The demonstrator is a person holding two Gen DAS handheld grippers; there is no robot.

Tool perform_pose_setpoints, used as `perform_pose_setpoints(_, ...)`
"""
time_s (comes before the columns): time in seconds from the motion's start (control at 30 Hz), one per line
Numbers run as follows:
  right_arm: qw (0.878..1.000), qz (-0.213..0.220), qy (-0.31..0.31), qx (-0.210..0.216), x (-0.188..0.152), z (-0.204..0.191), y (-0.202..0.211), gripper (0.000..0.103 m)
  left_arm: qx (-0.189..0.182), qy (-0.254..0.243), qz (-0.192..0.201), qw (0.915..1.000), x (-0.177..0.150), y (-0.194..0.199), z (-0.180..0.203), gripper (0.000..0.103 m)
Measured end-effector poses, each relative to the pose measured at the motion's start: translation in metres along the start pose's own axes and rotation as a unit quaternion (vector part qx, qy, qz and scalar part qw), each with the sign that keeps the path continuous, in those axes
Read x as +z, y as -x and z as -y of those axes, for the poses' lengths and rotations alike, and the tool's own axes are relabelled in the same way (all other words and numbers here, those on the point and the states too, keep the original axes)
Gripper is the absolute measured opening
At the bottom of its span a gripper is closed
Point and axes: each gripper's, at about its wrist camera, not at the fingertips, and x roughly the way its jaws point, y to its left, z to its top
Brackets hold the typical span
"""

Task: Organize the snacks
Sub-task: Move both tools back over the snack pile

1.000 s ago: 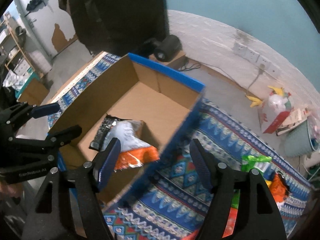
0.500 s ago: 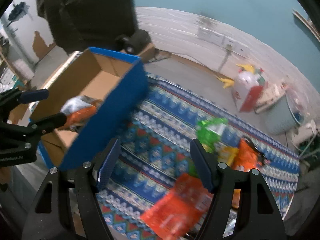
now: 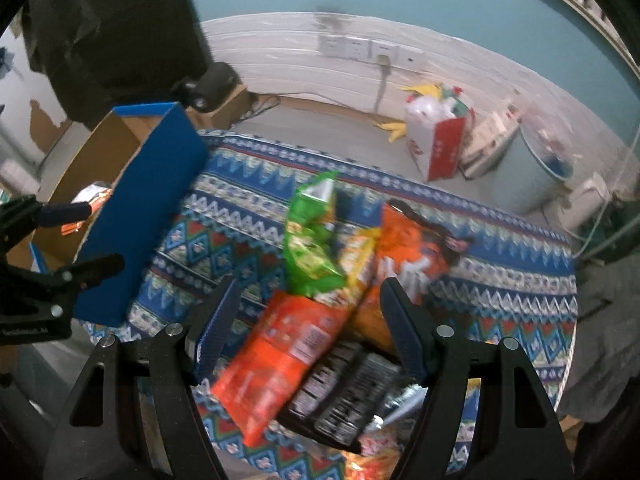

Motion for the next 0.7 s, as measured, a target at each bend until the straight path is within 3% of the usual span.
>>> perform_pose_setpoints(0.37,0.997,-0.013,-0.064,-0.031,-0.040,0.067,0.006,0.072,-0.015,-0.053,-0.046,0.9974,0.000,-0.028,0.067,0.077)
perform_pose_setpoints(0.53,0.995,-0.022,-0.088,-0.046,-0.058,0.090,0.007,0.072,-0.034,-0.049,-0.051,0.9969,0.004,-0.033,0.082,0.082)
perform_pose_setpoints(0.7,0.992,-0.035,-0.107,-0.061,-0.071,0.108,0.000,0.072,-0.069,-0.027,-0.088,0.9933,0.004,-0.052,0.098,0.082)
